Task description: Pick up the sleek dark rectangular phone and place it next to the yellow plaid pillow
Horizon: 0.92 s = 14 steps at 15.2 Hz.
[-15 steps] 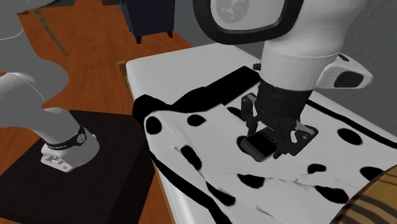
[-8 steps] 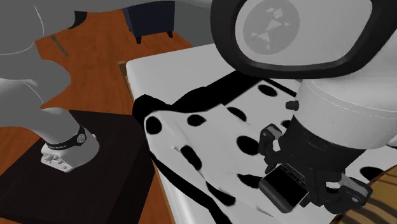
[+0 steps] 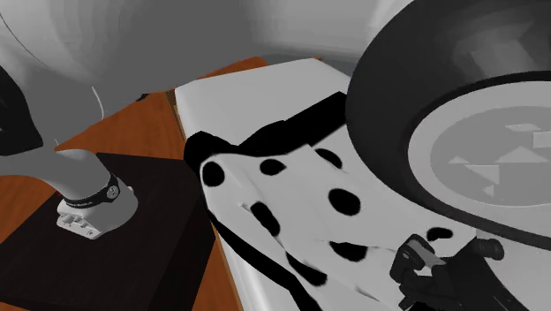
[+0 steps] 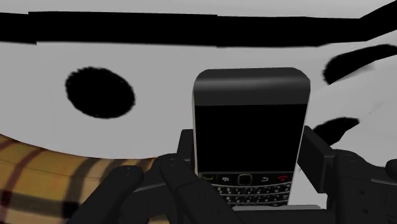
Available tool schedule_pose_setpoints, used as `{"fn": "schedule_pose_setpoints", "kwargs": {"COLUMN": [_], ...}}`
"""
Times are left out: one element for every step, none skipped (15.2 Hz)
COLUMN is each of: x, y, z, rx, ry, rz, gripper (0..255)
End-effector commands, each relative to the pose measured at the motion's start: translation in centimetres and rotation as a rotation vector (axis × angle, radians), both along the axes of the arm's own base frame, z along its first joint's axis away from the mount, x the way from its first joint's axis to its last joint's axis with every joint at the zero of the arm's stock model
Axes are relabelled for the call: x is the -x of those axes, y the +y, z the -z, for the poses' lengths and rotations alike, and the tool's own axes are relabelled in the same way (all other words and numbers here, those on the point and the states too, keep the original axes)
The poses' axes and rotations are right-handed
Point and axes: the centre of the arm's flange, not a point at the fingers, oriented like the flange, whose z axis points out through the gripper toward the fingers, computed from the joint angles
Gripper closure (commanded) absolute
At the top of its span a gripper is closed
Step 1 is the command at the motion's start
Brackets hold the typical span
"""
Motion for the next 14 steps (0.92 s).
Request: {"fn": "schedule_pose_setpoints", "kwargs": {"x": [0.0,0.0,0.0,0.0,0.0,0.0,0.0,0.0,0.0,0.0,0.0,0.0,0.0,0.0], "y": [-0.2,-0.2,-0.2,-0.2,-0.2,-0.2,-0.2,-0.2,-0.2,-0.2,-0.2,-0.2,-0.2,-0.2], "z": [0.9,1.4,1.9,2.5,3.0,3.5,4.1,4.6,5.1,5.6,6.2,6.7,7.2,7.8], "rx": [0.0,0.0,0.0,0.0,0.0,0.0,0.0,0.0,0.0,0.0,0.0,0.0,0.0,0.0], "ry": [-0.001,-0.001,-0.001,-0.001,-0.001,-0.001,-0.001,-0.001,-0.001,-0.001,-0.001,-0.001,-0.001,-0.001], "rz": [-0.001,-0.001,-0.001,-0.001,-0.001,-0.001,-0.001,-0.001,-0.001,-0.001,-0.001,-0.001,-0.001,-0.001], "gripper": [255,255,255,255,255,255,255,255,255,255,255,255,255,255]}}
